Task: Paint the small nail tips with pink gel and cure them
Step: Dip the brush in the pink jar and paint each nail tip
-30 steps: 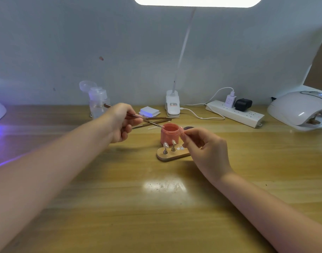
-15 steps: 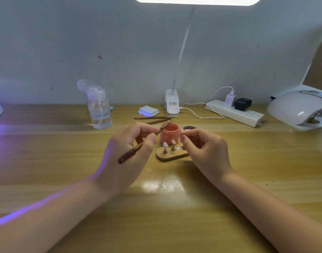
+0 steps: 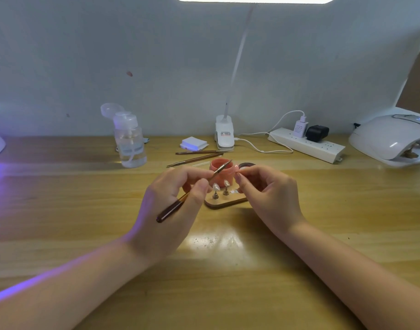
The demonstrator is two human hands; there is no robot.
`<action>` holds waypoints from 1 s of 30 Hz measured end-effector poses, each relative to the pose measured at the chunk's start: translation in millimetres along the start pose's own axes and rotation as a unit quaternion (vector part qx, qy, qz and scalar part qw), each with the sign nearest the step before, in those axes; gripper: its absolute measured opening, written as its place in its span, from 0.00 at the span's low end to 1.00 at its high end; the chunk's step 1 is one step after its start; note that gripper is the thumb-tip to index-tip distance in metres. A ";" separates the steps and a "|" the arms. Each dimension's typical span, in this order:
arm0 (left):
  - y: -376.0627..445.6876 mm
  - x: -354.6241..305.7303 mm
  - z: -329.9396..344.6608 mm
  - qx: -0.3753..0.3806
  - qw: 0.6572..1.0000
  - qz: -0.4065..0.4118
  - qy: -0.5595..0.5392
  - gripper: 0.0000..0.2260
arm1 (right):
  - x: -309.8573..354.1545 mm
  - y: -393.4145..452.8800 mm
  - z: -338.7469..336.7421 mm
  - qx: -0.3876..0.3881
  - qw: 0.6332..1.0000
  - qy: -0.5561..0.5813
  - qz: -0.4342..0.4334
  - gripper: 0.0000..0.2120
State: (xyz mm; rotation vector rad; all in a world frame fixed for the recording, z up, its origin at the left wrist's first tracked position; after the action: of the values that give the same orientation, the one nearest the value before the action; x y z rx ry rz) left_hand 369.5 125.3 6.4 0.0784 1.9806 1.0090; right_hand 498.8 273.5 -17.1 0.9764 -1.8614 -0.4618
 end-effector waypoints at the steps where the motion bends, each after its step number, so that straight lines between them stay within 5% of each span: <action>1: 0.6 0.2 1.2 0.004 1.000 -0.004 -0.002 0.08 | 0.2 -0.1 0.1 0.000 1.000 -0.002 -0.002 0.05; 30: 0.0 -1.5 0.8 -0.008 1.000 0.025 0.016 0.10 | -3.9 0.7 1.9 -0.006 0.999 0.036 0.004 0.04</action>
State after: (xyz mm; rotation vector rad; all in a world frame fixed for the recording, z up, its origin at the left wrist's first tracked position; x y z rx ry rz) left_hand 371.0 125.1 7.2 0.1045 2.0074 1.0656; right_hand 497.7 276.8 -19.7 0.9655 -1.7959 -0.4267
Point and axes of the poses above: each hand's wrist, its own y-axis towards the middle knuckle, its own z-axis out of the palm, x = y × z, the point moved 1 cm from there along y, towards the middle knuckle, and after that the axes turned 8 degrees about -y, right-handed, at the moved point
